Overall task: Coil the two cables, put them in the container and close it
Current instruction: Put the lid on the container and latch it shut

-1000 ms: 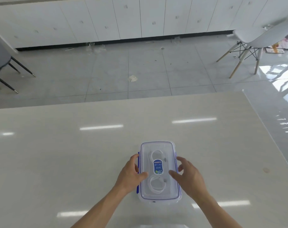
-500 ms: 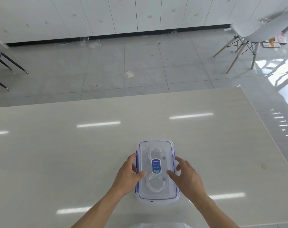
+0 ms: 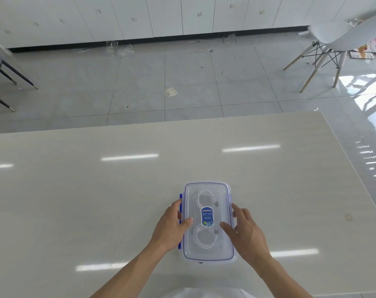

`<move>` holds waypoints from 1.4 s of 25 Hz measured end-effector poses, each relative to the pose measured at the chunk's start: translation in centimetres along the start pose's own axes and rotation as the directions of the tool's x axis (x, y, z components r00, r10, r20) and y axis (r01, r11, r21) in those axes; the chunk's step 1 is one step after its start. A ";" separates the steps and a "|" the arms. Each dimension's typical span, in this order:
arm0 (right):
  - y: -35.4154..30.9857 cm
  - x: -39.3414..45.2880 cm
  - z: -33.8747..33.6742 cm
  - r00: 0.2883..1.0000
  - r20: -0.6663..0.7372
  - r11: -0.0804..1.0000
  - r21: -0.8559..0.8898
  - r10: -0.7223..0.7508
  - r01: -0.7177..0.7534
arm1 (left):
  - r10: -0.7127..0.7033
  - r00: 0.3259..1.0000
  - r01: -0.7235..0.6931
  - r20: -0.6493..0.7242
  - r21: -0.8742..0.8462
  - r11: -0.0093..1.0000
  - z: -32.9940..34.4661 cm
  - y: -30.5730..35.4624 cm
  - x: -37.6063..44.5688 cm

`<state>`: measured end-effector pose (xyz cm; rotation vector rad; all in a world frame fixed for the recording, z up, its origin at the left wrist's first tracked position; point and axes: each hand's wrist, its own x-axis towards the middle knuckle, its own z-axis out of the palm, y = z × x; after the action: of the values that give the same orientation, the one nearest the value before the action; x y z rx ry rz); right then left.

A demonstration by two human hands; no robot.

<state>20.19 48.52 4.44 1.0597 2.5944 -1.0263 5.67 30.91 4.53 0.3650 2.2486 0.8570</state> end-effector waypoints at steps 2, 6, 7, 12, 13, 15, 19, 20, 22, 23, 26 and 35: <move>0.0 0.1 0.2 1.000 0.020 1.000 -0.002 -0.006 0.006 | -0.039 0.999 0.037 -0.031 -0.057 0.998 0.3 0.0 0.1; 0.2 0.0 0.5 1.000 0.027 1.000 0.024 0.010 -0.011 | -0.198 0.980 0.192 0.008 -0.283 0.940 0.2 0.3 1.1; 0.1 0.0 0.5 1.000 0.025 1.000 0.018 0.013 -0.013 | -0.205 0.979 0.201 0.018 -0.286 0.937 -0.1 0.4 1.3; -1.3 -0.5 0.4 0.953 -0.174 0.953 -0.220 -0.247 0.207 | -0.180 0.982 0.161 -0.063 -0.232 0.959 -0.2 -0.2 0.6; -1.9 -0.6 0.7 0.923 -0.196 0.924 -0.265 -0.331 0.275 | -0.198 0.978 0.177 -0.059 -0.254 0.951 -0.1 -0.4 0.4; -3.3 -0.6 1.4 0.883 -0.129 0.856 -0.342 -0.452 0.388 | -0.253 0.967 0.244 0.018 -0.336 0.910 0.0 -0.7 0.3; -5.0 0.6 3.4 0.839 0.100 0.725 -0.457 -0.534 0.516 | -0.282 0.943 0.330 0.176 -0.405 0.853 -0.5 -1.1 0.4; -5.1 1.1 3.6 0.837 0.136 0.708 -0.473 -0.530 0.525 | -0.281 0.939 0.340 0.200 -0.404 0.849 -0.7 -1.2 0.5; -4.9 1.9 3.9 0.836 0.176 0.687 -0.497 -0.519 0.531 | -0.274 0.929 0.357 0.249 -0.398 0.845 -1.1 -1.3 0.8; -4.8 2.2 3.9 0.839 0.183 0.681 -0.508 -0.513 0.527 | -0.268 0.924 0.362 0.272 -0.397 0.844 -1.2 -1.4 0.9; -4.5 2.5 4.2 0.849 0.187 0.684 -0.520 -0.494 0.512 | -0.251 0.915 0.365 0.315 -0.386 0.847 -1.3 -1.7 1.2; -3.7 2.9 4.6 0.819 0.134 0.662 -0.524 -0.558 0.536 | -0.227 0.948 0.286 0.222 -0.280 0.916 -1.0 -2.0 1.2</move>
<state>15.08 45.25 1.86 0.1429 3.0240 -0.2603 4.02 29.49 3.10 -0.0012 1.8979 0.9712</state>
